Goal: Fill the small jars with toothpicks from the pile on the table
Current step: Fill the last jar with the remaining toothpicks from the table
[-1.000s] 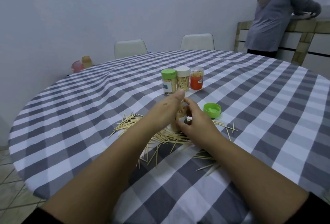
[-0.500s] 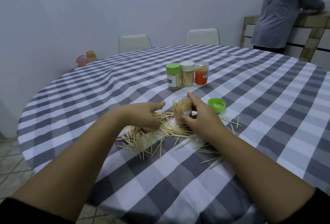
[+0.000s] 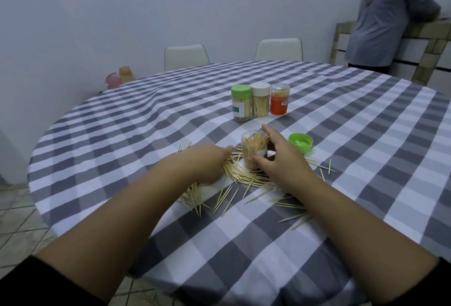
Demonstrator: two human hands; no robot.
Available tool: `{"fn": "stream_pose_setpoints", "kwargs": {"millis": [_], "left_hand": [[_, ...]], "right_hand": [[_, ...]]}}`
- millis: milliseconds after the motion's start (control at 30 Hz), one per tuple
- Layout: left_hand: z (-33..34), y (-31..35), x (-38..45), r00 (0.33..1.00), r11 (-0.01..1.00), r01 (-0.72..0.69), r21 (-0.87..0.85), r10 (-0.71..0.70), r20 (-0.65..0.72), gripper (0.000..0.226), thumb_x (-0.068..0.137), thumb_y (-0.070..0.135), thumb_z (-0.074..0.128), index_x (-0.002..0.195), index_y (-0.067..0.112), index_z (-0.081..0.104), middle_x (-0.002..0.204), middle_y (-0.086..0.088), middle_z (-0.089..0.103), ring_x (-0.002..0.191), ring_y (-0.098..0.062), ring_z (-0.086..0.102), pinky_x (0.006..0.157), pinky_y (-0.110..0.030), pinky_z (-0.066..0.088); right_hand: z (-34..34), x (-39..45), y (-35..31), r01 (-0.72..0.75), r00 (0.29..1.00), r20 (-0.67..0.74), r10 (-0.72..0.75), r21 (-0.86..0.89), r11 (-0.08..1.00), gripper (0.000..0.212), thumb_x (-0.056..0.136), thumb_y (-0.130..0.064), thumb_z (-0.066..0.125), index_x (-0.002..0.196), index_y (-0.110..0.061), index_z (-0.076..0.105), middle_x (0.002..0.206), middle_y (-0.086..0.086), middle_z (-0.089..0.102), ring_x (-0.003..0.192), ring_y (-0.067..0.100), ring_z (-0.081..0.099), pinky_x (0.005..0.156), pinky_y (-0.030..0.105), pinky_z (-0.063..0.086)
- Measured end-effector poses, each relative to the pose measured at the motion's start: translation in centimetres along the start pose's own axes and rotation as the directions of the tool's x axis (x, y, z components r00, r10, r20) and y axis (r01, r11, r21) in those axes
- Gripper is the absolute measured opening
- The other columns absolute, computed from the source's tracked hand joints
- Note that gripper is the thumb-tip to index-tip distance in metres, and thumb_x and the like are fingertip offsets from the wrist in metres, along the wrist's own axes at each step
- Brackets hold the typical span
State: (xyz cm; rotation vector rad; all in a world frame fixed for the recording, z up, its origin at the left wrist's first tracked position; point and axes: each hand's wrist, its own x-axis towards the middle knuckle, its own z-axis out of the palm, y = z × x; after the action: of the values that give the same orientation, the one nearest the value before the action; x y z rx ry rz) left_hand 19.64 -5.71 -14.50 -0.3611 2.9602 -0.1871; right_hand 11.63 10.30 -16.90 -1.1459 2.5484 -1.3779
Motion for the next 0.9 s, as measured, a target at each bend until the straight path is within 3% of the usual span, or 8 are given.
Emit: {"fn": "stream_pose_setpoints", "kwargs": {"millis": [67, 200, 333, 500, 700, 900], "left_hand": [[0.1, 0.2, 0.4, 1.000, 0.993, 0.012, 0.121, -0.008, -0.029, 0.068, 0.094, 0.006, 0.042, 0.152, 0.025, 0.013, 0.132, -0.013, 0.053, 0.116, -0.027, 0.053, 0.089, -0.033, 0.047], [0.5, 0.3, 0.7, 0.998, 0.978, -0.007, 0.206, 0.019, -0.056, 0.067, 0.092, 0.001, 0.045, 0.151, 0.018, 0.017, 0.140, -0.013, 0.047, 0.124, -0.029, 0.049, 0.099, -0.036, 0.044], [1.2, 0.1, 0.3, 0.974, 0.988, -0.056, 0.146, 0.087, -0.209, 0.052, 0.096, 0.005, 0.042, 0.146, 0.016, 0.034, 0.134, -0.009, 0.051, 0.117, -0.026, 0.054, 0.095, -0.034, 0.048], [1.9, -0.3, 0.8, 0.964, 0.999, -0.037, -0.004, 0.035, -0.263, 0.030, 0.094, 0.006, 0.045, 0.122, 0.011, 0.056, 0.115, -0.008, 0.053, 0.100, -0.024, 0.058, 0.087, -0.035, 0.050], [1.9, -0.4, 0.9, 0.948, 0.997, -0.025, -0.078, -0.001, -0.319, 0.024, 0.092, 0.002, 0.045, 0.112, 0.008, 0.057, 0.115, -0.007, 0.050, 0.094, -0.024, 0.057, 0.075, -0.027, 0.044], [1.3, -0.2, 1.1, 0.933, 0.976, 0.058, -0.210, -0.128, -0.337, 0.028, 0.089, 0.003, 0.051, 0.114, 0.012, 0.058, 0.110, -0.008, 0.060, 0.101, -0.026, 0.057, 0.080, -0.028, 0.042]], "right_hand": [[0.0, 0.0, 0.0, -0.002, 1.000, -0.001, 0.002, -0.004, 1.000, 0.080, 0.083, -0.026, 0.070, 0.148, -0.021, 0.026, 0.141, 0.003, 0.048, 0.127, 0.017, 0.047, 0.105, 0.037, 0.040], [-0.1, 0.0, 0.0, -0.008, 1.000, -0.001, 0.008, 0.000, 1.000, 0.081, 0.082, -0.026, 0.071, 0.149, -0.022, 0.026, 0.141, 0.003, 0.048, 0.127, 0.017, 0.047, 0.106, 0.037, 0.040], [-0.1, -0.1, 0.0, -0.018, 1.000, -0.004, 0.018, 0.000, 1.000, 0.080, 0.083, -0.026, 0.071, 0.149, -0.022, 0.025, 0.141, 0.003, 0.048, 0.127, 0.016, 0.046, 0.106, 0.035, 0.040], [-0.2, 0.0, -0.1, -0.035, 0.999, -0.022, 0.035, -0.002, 0.999, 0.079, 0.084, -0.026, 0.070, 0.149, -0.021, 0.025, 0.141, 0.003, 0.048, 0.127, 0.017, 0.047, 0.105, 0.037, 0.041], [-0.4, 0.0, -0.1, -0.056, 0.998, -0.038, 0.056, 0.000, 0.998, 0.077, 0.085, -0.028, 0.069, 0.148, -0.021, 0.025, 0.141, 0.003, 0.048, 0.126, 0.017, 0.047, 0.103, 0.033, 0.041], [-0.7, -0.2, -0.4, -0.075, 0.996, -0.056, 0.075, 0.006, 0.997, 0.075, 0.087, -0.027, 0.066, 0.149, -0.021, 0.024, 0.145, 0.003, 0.043, 0.129, 0.018, 0.044, 0.102, 0.029, 0.037]]}}
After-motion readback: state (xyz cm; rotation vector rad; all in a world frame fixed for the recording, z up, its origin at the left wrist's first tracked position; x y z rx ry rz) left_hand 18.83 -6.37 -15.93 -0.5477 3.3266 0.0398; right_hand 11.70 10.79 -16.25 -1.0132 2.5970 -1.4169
